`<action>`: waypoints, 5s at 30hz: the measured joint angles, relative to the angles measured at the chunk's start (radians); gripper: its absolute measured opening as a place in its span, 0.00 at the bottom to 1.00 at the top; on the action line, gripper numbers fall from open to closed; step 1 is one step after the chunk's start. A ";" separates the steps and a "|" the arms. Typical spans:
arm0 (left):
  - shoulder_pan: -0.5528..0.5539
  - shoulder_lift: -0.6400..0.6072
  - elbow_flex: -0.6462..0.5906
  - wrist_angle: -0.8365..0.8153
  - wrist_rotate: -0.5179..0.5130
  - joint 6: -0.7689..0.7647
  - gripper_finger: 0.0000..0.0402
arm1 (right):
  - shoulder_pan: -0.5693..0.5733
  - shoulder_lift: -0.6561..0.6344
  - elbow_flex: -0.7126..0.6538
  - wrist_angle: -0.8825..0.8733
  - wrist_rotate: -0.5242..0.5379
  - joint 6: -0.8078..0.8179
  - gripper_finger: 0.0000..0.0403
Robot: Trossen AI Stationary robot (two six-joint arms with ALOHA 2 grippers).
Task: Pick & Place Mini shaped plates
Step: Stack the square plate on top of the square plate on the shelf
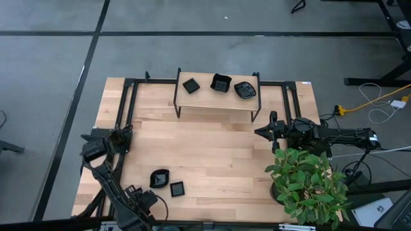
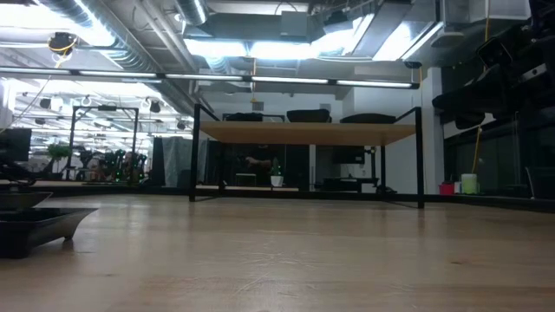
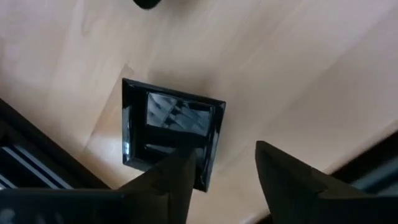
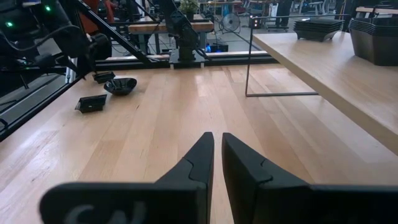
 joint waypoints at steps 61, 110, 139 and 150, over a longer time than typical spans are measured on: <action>0.052 -0.327 0.000 -0.326 -0.949 0.144 0.01 | 0.000 0.000 0.000 0.000 0.000 0.000 0.08; 0.913 -0.458 0.002 0.111 -1.131 1.665 0.01 | 0.000 0.000 0.000 0.000 0.000 0.000 0.08; 1.473 -0.527 0.001 0.428 -0.078 2.029 0.01 | 0.000 0.000 0.000 0.000 0.000 0.000 0.08; 1.491 -0.479 0.000 0.447 -0.262 1.634 0.01 | 0.000 0.000 0.000 0.000 0.000 0.000 0.08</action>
